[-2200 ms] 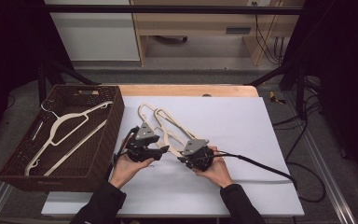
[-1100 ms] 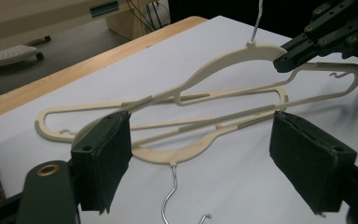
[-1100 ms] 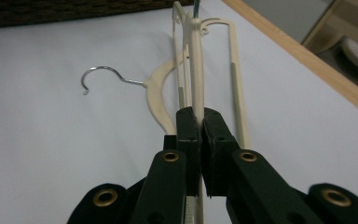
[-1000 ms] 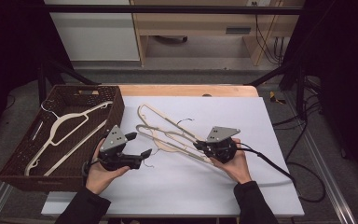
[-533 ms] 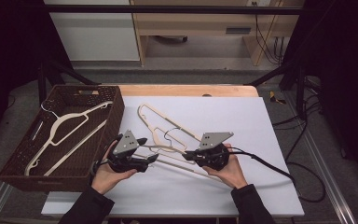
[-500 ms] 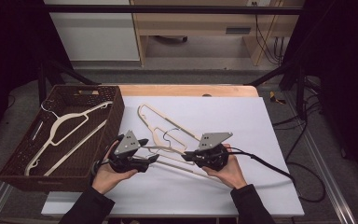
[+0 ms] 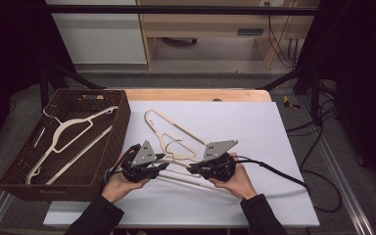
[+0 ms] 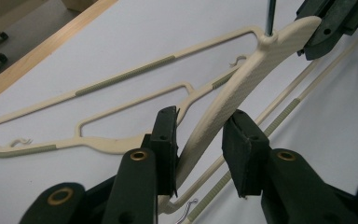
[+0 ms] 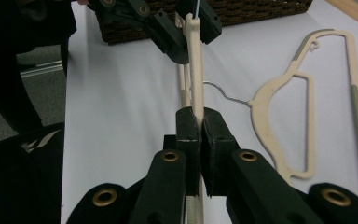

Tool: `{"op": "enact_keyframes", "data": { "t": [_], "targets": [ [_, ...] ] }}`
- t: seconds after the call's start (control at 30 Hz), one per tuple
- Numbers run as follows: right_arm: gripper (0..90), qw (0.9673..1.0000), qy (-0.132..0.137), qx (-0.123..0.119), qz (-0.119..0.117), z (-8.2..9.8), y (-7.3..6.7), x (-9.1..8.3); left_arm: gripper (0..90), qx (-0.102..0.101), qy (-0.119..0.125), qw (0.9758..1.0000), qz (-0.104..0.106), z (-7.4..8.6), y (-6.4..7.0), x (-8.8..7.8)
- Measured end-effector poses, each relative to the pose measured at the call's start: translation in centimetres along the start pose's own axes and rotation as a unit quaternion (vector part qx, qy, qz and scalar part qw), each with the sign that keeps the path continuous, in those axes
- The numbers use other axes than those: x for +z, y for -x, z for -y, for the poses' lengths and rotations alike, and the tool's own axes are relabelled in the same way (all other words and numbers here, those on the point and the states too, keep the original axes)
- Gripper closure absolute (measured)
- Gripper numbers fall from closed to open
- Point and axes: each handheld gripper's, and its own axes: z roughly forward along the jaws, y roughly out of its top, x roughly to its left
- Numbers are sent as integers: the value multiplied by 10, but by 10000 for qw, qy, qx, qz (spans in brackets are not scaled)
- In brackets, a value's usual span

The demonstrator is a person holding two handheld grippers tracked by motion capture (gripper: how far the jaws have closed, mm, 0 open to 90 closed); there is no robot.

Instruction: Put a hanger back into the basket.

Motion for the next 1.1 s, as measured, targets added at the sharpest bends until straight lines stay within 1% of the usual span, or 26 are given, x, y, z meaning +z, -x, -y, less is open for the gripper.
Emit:
{"op": "enact_keyframes", "data": {
  "t": [0.1,0.13,0.17,0.23,0.3,0.33,0.4,0.43,0.57,0.63,0.7,0.77,0.83,0.9,1.0,1.07,1.1],
  "targets": [
    [862,10000,8,31,-11,0,1,-1,675,66,-15,10000,-40,-1,1,-1],
    [854,10000,17,51,5,-1,1,-2,684,84,-32,10000,-20,-1,2,-2],
    [844,9999,29,71,103,-1,1,-2,700,48,-25,10000,26,-2,3,-3],
    [824,9997,30,40,226,-1,2,-4,733,67,-44,9999,105,-2,4,-4],
    [804,9994,43,88,323,-1,2,-6,756,45,-43,9998,171,-4,6,-4],
    [792,9992,53,84,392,-1,3,-7,765,-3,-50,9997,223,-5,7,-4],
    [762,9987,74,49,511,-1,3,-7,779,-23,-76,9996,270,-6,9,-5],
    [746,9985,80,41,543,-1,4,-7,787,-13,-111,9995,298,-6,10,-5],
    [688,9978,93,126,638,1,6,-6,811,-68,-108,9992,386,-8,15,-5],
    [659,9976,95,141,677,2,7,-5,824,-109,-88,9987,490,-8,17,-5],
    [627,9968,112,139,780,2,7,-5,843,-174,-72,9977,646,-9,19,-6],
    [585,9962,147,121,845,2,7,-5,859,-299,13,9968,745,-11,22,-6],
    [564,9958,179,134,885,2,7,-7,863,-348,35,9968,716,-12,24,-7],
    [514,9957,264,223,863,2,8,-8,862,-445,84,9965,707,-13,24,-9],
    [450,9940,417,270,977,2,9,-15,863,-571,121,9966,580,-14,23,-13],
    [418,9924,557,338,1040,3,10,-22,863,-644,154,9966,499,-14,20,-17],
    [387,9915,588,347,1105,3,10,-25,863,-657,172,9966,466,-14,19,-19]
  ]
}}
